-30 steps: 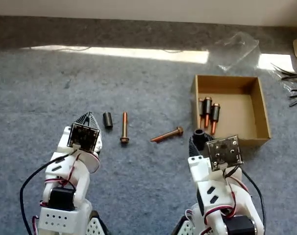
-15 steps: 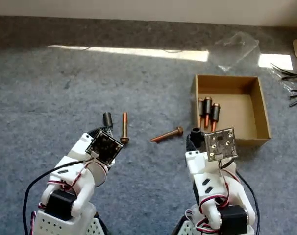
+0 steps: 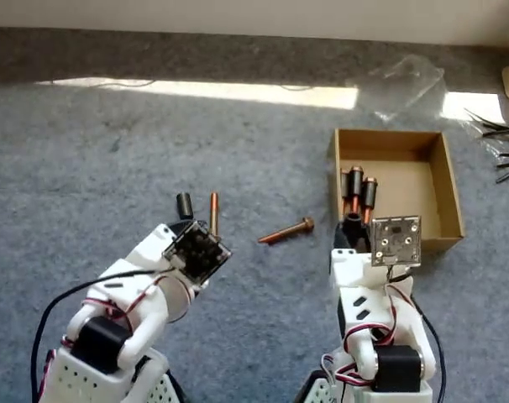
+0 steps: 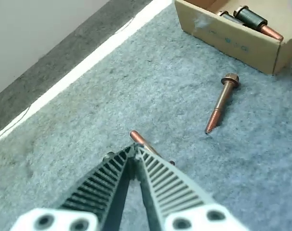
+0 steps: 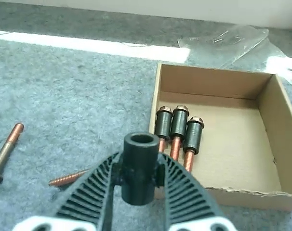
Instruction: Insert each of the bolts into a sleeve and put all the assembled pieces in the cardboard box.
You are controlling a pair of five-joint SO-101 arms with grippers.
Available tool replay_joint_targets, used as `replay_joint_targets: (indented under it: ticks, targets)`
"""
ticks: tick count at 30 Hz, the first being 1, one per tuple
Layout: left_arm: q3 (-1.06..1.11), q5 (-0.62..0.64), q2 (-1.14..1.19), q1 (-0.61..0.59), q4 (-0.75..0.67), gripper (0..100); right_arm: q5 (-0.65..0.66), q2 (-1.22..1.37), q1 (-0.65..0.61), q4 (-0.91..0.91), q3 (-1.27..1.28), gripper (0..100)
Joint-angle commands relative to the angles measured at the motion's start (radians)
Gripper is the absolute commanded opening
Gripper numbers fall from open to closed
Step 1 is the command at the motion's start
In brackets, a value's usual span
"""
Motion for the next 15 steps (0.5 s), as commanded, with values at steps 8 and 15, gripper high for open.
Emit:
replay_joint_targets:
  ticks: [8,15]
  targets:
    - [-0.378,-0.006,0.555,0.056,0.0,1,-0.012,-0.005,0.062,-0.041,0.033,0.5]
    - [-0.527,-0.006,0.816,0.056,0.0,1,-0.012,-0.005,0.147,-0.041,0.058,0.5]
